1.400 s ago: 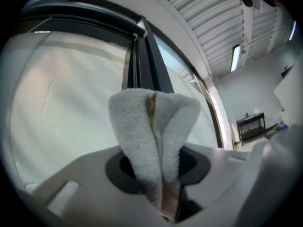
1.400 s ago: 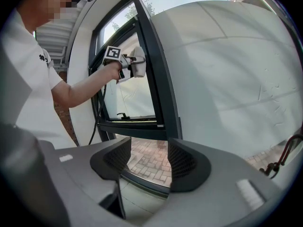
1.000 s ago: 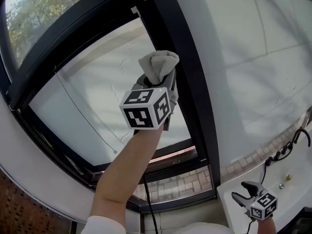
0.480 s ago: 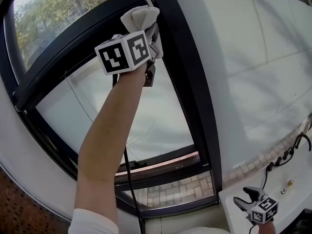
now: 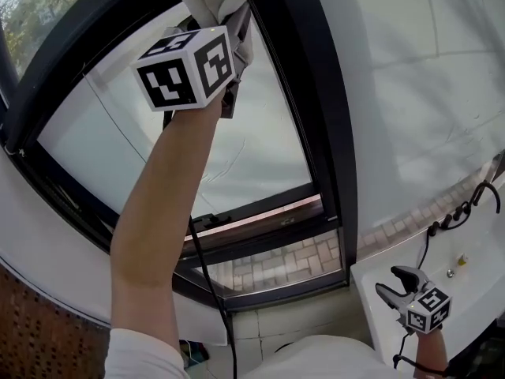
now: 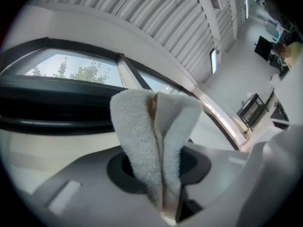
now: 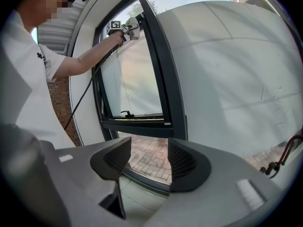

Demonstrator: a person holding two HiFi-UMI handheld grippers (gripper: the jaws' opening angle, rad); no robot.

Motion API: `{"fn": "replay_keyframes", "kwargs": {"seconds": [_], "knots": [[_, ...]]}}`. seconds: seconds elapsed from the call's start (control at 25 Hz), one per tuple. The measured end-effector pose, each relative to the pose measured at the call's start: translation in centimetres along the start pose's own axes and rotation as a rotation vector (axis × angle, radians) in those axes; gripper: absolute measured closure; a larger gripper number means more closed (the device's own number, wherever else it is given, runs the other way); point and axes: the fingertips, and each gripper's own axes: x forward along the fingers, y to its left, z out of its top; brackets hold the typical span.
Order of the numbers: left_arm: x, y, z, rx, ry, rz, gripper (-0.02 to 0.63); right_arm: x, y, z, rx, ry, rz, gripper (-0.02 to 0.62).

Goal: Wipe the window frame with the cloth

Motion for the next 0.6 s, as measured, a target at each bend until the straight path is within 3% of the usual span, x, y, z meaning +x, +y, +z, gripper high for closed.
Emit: {"fn": "replay_keyframes", "kwargs": {"seconds": [0.12, 0.32, 0.6], "knots": [[-3.5, -1.5, -2.9, 0.056, 0.007, -0.022, 0.459, 1.1, 1.4, 0.3, -0.005, 0.015, 0.010, 0.350], [-10.4, -7.2, -9.8, 0.256, 0.007, -0.128, 0.459, 3.7, 5.0, 1.3, -0.046, 0.035, 0.050, 0.350], [-16.1, -14.3, -29.7, 0.206, 0.263, -0.272, 0.459, 6.8, 9.9, 1.3, -0.049, 0.024, 0.054, 0.350]]}}
